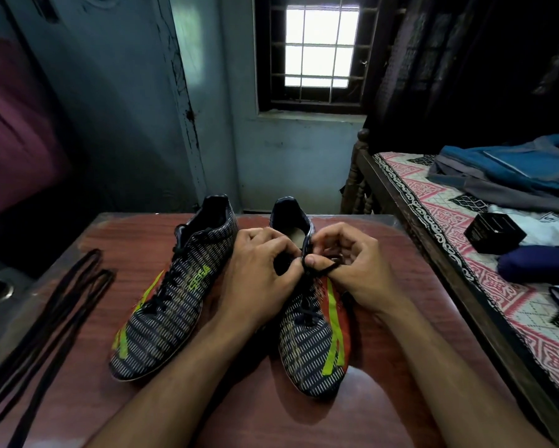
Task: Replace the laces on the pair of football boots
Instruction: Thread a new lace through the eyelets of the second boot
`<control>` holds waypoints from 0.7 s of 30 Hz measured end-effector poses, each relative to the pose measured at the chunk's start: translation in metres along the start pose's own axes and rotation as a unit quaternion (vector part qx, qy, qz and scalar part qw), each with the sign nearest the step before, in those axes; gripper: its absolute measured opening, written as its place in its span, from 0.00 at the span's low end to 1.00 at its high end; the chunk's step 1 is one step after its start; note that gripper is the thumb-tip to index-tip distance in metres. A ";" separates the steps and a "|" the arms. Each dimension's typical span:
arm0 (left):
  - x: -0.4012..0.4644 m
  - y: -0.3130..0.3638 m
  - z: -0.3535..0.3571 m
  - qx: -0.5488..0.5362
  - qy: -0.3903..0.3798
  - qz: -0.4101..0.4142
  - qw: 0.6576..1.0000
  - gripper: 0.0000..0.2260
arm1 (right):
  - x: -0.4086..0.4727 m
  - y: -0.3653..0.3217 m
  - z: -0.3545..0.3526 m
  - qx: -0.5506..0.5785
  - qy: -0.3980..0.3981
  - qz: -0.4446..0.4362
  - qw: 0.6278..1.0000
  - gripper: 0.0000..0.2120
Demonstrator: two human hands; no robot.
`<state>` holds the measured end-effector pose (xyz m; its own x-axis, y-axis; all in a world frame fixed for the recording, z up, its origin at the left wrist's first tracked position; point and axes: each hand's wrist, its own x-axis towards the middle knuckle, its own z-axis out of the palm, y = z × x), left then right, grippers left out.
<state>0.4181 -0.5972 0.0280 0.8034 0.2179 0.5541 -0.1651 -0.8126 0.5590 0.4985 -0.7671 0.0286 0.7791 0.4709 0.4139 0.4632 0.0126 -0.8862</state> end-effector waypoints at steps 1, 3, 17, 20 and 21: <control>0.000 0.001 -0.001 0.002 0.005 0.001 1.000 0.07 | 0.000 0.001 0.001 0.004 0.000 -0.001 1.000 0.21; -0.001 0.003 -0.003 -0.003 0.006 -0.011 1.000 0.05 | -0.001 0.002 0.001 -0.037 -0.014 -0.010 0.999 0.26; 0.014 0.002 -0.036 -0.412 0.071 -0.163 0.894 0.10 | -0.005 0.006 0.003 -0.118 -0.036 -0.028 0.992 0.20; 0.012 -0.008 -0.049 -0.150 -0.013 0.045 0.988 0.15 | -0.005 0.005 0.003 -0.105 -0.041 -0.025 0.993 0.21; 0.013 -0.013 -0.053 -0.074 -0.047 0.094 0.992 0.14 | -0.005 0.004 0.003 -0.098 -0.044 -0.024 0.994 0.22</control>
<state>0.4003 -0.5552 0.0614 0.7992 0.0122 0.6010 -0.3938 -0.7447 0.5389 0.4951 -0.7664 0.0227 0.7184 0.5492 0.4270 0.5791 -0.1321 -0.8045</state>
